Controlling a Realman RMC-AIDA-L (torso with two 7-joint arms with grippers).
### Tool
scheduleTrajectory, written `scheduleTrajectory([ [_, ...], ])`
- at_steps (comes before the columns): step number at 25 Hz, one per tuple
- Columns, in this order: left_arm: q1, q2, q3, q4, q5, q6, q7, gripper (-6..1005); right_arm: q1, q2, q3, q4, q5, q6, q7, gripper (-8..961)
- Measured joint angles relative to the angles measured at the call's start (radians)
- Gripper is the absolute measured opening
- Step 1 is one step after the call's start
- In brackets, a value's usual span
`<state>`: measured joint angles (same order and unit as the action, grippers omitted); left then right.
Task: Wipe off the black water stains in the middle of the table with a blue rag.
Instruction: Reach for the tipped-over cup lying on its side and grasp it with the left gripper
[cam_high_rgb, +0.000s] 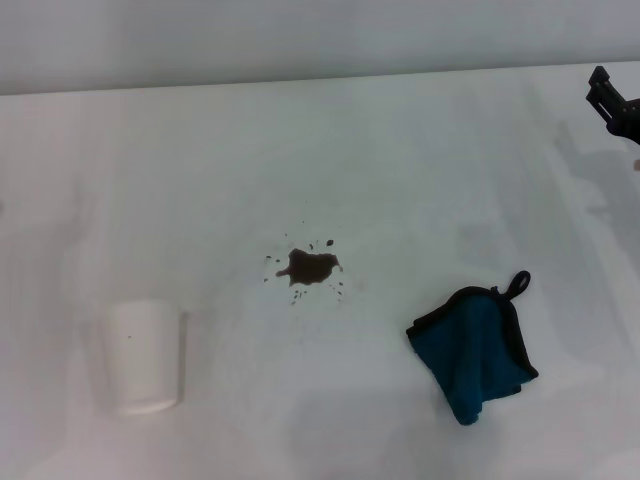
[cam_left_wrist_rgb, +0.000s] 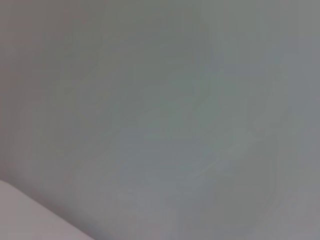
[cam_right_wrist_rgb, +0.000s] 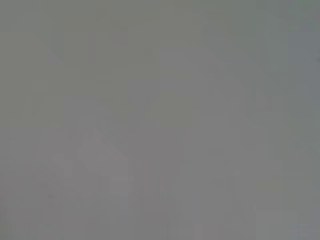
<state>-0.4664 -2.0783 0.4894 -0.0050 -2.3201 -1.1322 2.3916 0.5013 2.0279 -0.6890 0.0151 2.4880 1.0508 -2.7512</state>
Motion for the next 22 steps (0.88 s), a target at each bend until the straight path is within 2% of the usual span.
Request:
scheduleTrajectory([
  [7,0.006,-0.001,-0.001,0.01,0.003,-0.016,-0.003,877,0.006,0.0,-0.004,0.02,0.0,0.008,0.0,856],
  [14,-0.002,-0.001,0.0,0.01,0.073,-0.022,-0.008,876,0.005,0.0,0.001,0.036,0.001,0.01,0.01,854],
  [17,-0.005,0.004,0.007,0.033,0.098,-0.034,-0.138,876,0.0,0.0,0.002,0.036,0.004,0.007,0.027,853],
  [18,-0.005,0.007,0.017,0.062,0.125,-0.037,-0.23,876,0.0,0.0,0.002,0.037,0.004,0.005,0.031,853],
  [22,0.003,0.013,0.101,0.243,0.288,0.0,-0.592,876,0.008,0.0,0.002,0.057,0.001,0.004,0.039,852],
])
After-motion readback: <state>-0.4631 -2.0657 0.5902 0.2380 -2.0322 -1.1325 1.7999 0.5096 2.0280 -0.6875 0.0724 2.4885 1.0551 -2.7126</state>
